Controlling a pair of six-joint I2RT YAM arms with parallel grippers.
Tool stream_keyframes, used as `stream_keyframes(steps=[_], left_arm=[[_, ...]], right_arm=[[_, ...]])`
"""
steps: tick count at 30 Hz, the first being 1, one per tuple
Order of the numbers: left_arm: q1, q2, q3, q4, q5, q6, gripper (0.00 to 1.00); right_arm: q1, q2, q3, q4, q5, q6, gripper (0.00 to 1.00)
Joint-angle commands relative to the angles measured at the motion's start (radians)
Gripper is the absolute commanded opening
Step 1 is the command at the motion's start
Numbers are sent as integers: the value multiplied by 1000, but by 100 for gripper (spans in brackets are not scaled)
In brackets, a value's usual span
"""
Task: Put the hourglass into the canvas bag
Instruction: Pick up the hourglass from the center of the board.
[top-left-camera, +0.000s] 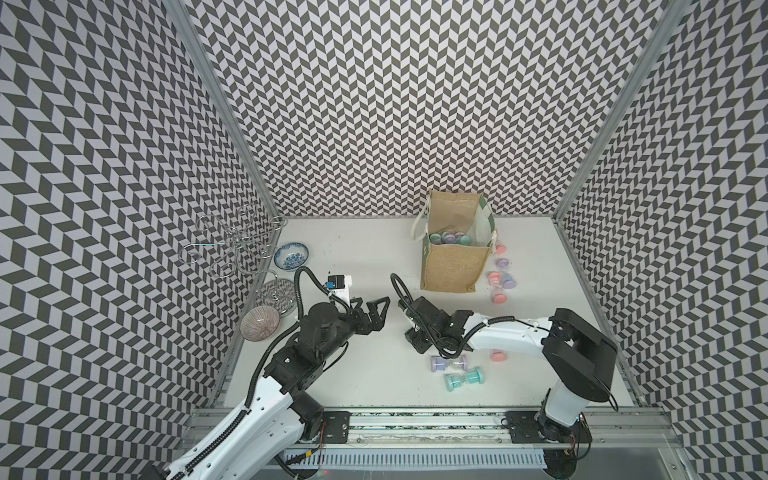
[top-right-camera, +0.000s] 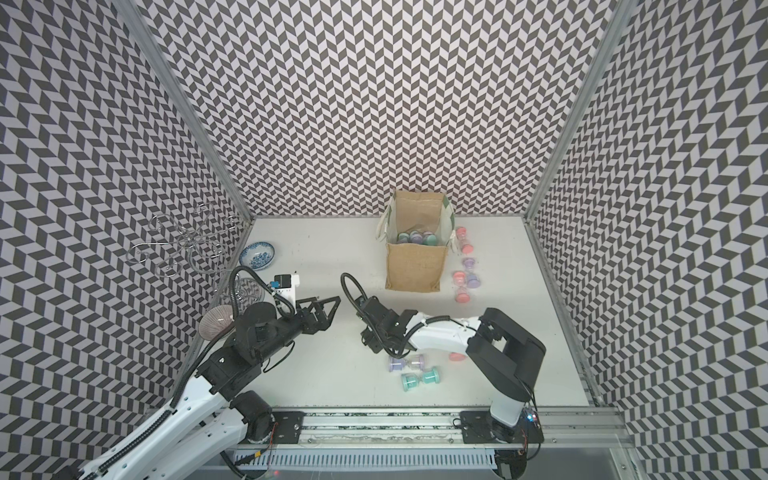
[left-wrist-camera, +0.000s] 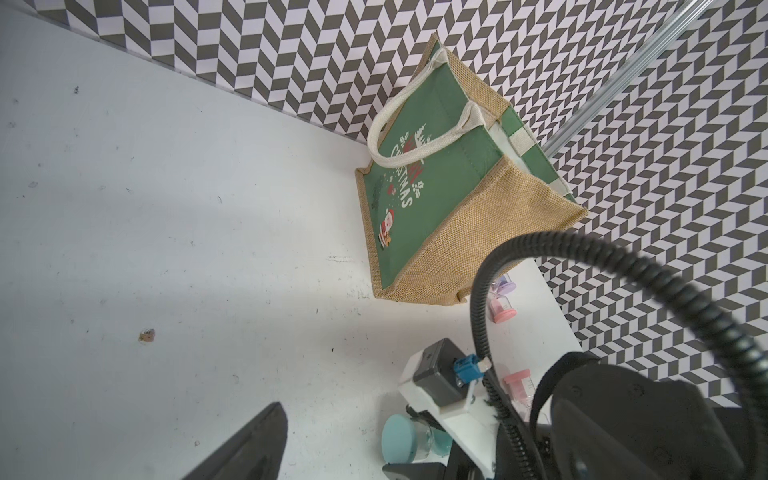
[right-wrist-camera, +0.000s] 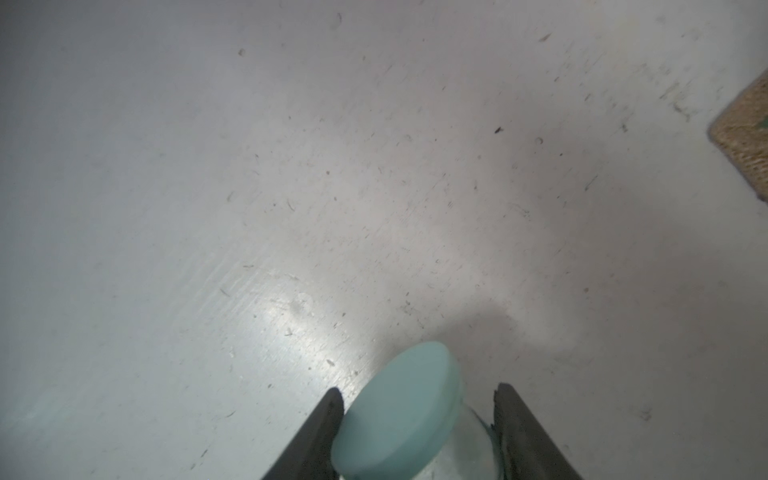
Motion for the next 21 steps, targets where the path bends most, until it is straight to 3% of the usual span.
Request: stream_keyframes(steps=[1, 13, 21], left_arm=[[7, -12, 51, -8, -19, 53, 99], [6, -11, 107, 26, -27, 168, 99], [2, 5, 98, 132, 92, 250, 99]], right_arm=[[-18, -75, 38, 51, -22, 25, 22], [-75, -241, 113, 5, -16, 86, 19], [-132, -368, 191, 49, 8, 106, 18]])
